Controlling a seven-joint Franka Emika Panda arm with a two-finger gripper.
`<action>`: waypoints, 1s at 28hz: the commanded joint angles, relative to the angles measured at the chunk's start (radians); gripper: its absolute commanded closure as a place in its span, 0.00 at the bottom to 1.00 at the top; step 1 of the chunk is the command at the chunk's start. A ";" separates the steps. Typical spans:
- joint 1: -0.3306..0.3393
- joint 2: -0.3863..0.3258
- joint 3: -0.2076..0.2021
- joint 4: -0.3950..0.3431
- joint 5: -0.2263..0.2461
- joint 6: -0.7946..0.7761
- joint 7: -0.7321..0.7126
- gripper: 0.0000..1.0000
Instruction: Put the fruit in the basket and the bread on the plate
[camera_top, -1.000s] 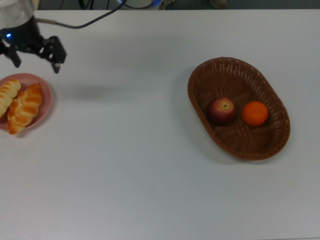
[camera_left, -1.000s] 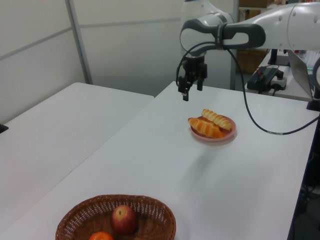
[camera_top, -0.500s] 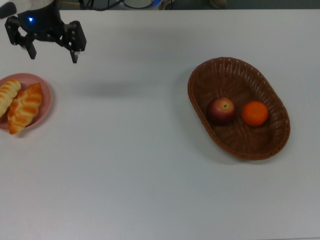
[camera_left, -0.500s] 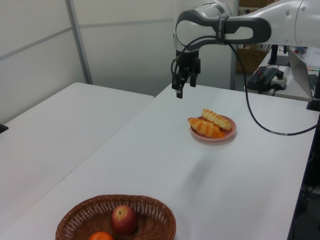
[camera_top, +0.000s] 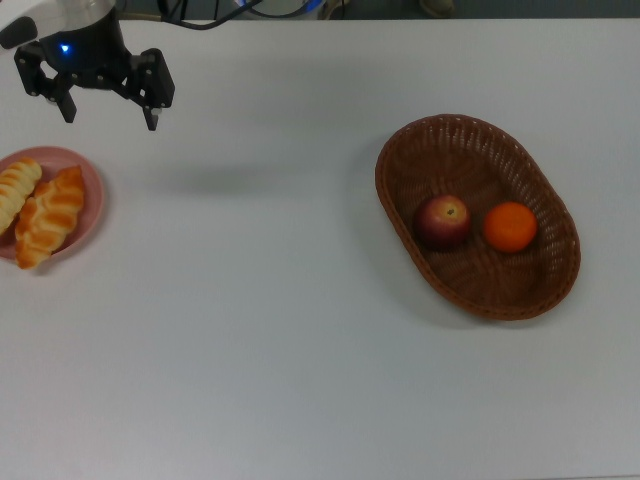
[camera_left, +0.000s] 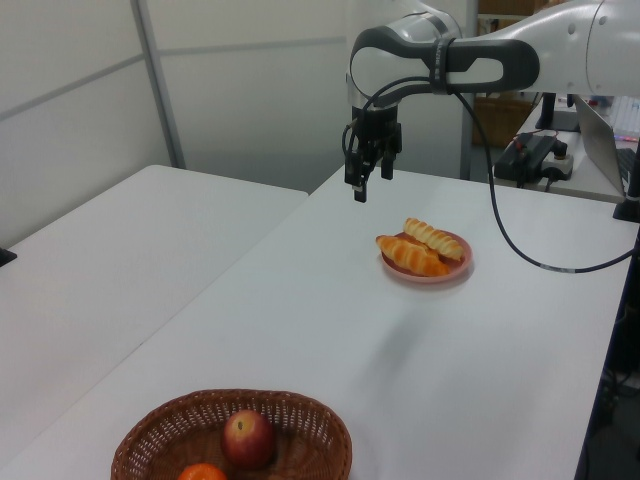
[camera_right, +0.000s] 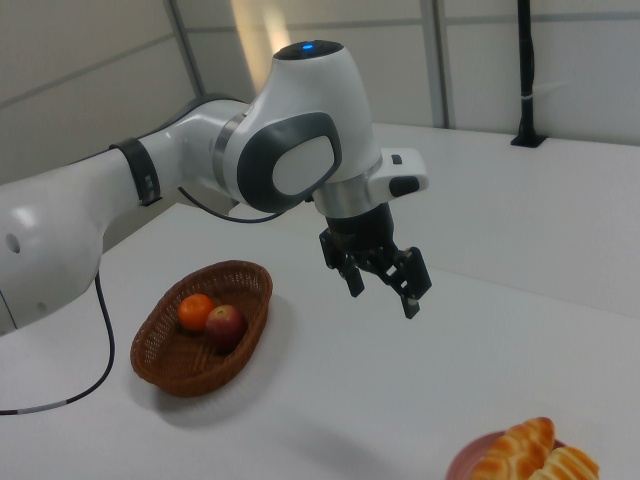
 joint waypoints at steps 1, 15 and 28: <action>0.009 -0.008 -0.013 -0.011 0.029 -0.015 -0.020 0.00; 0.030 0.008 -0.011 -0.023 0.026 -0.015 -0.022 0.00; 0.030 0.008 -0.011 -0.023 0.026 -0.015 -0.022 0.00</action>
